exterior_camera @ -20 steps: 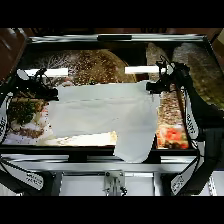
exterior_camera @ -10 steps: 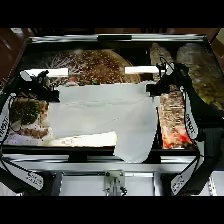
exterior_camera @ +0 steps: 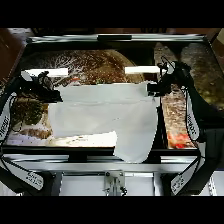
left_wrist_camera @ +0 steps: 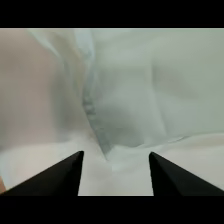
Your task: Fold the shirts.
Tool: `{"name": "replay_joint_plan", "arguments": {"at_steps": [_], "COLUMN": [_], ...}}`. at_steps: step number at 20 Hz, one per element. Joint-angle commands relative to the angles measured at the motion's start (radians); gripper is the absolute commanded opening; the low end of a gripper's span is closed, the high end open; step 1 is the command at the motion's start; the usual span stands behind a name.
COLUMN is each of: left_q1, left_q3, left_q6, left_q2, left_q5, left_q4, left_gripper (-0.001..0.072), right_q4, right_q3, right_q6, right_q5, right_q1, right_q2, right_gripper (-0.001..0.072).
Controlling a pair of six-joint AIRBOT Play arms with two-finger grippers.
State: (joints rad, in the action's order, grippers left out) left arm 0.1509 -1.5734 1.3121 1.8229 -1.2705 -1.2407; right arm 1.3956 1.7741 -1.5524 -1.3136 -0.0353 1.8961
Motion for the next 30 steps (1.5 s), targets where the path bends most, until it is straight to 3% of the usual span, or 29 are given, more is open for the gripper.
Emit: {"name": "replay_joint_plan", "arguments": {"at_steps": [1,5,9,11,14,19,30], "left_q1": [0.011,0.037,0.129,0.200,0.305,0.372,0.360], "left_q3": [-0.077,-0.175,0.046,0.245,0.455,0.639,0.758], "left_q6": [0.047,0.043,0.003,-0.069,-0.151,-0.220,-0.310], "left_q2": [-0.002,-0.035,-0.178,-0.285,-0.397,-0.409,-0.409], "left_q5": [-0.110,-0.314,-0.349,-0.297,-0.244,-0.217,-0.130], "left_q4": [0.003,0.021,0.152,0.242,0.245,0.245,0.221], "left_gripper": [0.0609,0.0607,0.0607,0.0607,0.0607,0.0606,0.0596], "right_q4": [-0.002,-0.014,-0.184,-0.188,-0.187,-0.202,-0.217], "right_q3": [0.002,0.001,-0.006,-0.051,-0.156,-0.274,-0.283], "right_q6": [0.000,0.024,0.087,0.091,0.097,0.098,0.089], "right_q5": [-0.012,-0.144,-0.351,-0.358,-0.347,-0.291,-0.278], "right_q1": [0.020,0.081,0.195,0.232,0.253,0.239,0.239], "right_q2": [-0.075,-0.206,-0.275,-0.321,-0.375,-0.391,-0.392], "right_gripper": [0.0453,0.0454,0.0454,0.0454,0.0454,0.0454,0.0453]}}
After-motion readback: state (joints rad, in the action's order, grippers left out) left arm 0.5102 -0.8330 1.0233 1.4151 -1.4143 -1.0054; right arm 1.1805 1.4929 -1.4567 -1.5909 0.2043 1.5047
